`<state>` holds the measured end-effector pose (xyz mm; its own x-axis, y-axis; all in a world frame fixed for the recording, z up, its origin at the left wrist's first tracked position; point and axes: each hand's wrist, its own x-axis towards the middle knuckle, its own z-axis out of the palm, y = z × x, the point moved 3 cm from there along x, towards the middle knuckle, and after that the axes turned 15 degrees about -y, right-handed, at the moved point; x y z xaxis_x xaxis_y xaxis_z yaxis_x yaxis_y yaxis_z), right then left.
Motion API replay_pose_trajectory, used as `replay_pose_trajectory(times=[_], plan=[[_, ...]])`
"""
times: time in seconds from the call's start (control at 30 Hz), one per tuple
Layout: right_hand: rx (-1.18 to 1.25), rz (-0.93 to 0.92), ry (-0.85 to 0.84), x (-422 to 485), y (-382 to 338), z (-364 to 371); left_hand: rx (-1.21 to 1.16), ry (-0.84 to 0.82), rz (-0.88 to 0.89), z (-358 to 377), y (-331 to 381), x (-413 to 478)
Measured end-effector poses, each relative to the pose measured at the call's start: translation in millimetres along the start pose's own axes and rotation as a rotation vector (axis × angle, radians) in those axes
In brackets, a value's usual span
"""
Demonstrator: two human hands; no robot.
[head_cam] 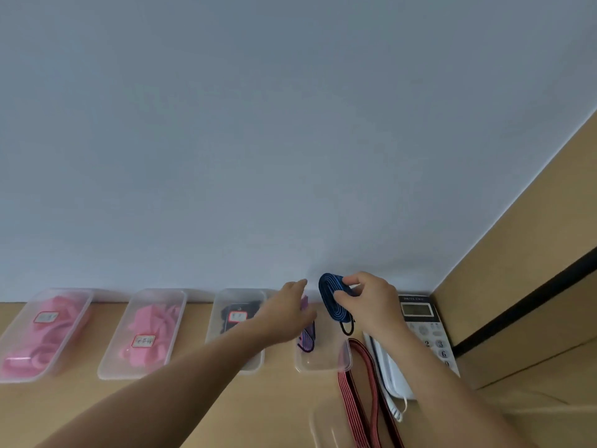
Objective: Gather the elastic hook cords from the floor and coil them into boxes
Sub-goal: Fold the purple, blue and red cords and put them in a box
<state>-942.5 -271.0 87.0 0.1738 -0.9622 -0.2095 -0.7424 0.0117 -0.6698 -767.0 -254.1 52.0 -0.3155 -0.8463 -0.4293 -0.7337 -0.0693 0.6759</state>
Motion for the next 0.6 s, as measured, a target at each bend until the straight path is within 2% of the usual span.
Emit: replay_pose_trajectory(times=[0.07,0.17,0.33,0.6], plan=[[-0.089,-0.003,-0.02,14.7,17.1,11.4,0.351,-0.042,0.022,15.0,-9.2,14.3],[-0.203,-0.033,-0.065,33.7,34.3,34.4,0.6,-0.116,0.009,35.8,-21.2,33.2],[-0.268,-0.048,-0.126,53.1,47.0,63.9,0.737,-0.05,-0.038,50.7,-31.8,48.9],[-0.568,-0.123,-0.19,52.4,55.7,94.5,0.749,0.067,0.051,53.7,-35.3,57.9]])
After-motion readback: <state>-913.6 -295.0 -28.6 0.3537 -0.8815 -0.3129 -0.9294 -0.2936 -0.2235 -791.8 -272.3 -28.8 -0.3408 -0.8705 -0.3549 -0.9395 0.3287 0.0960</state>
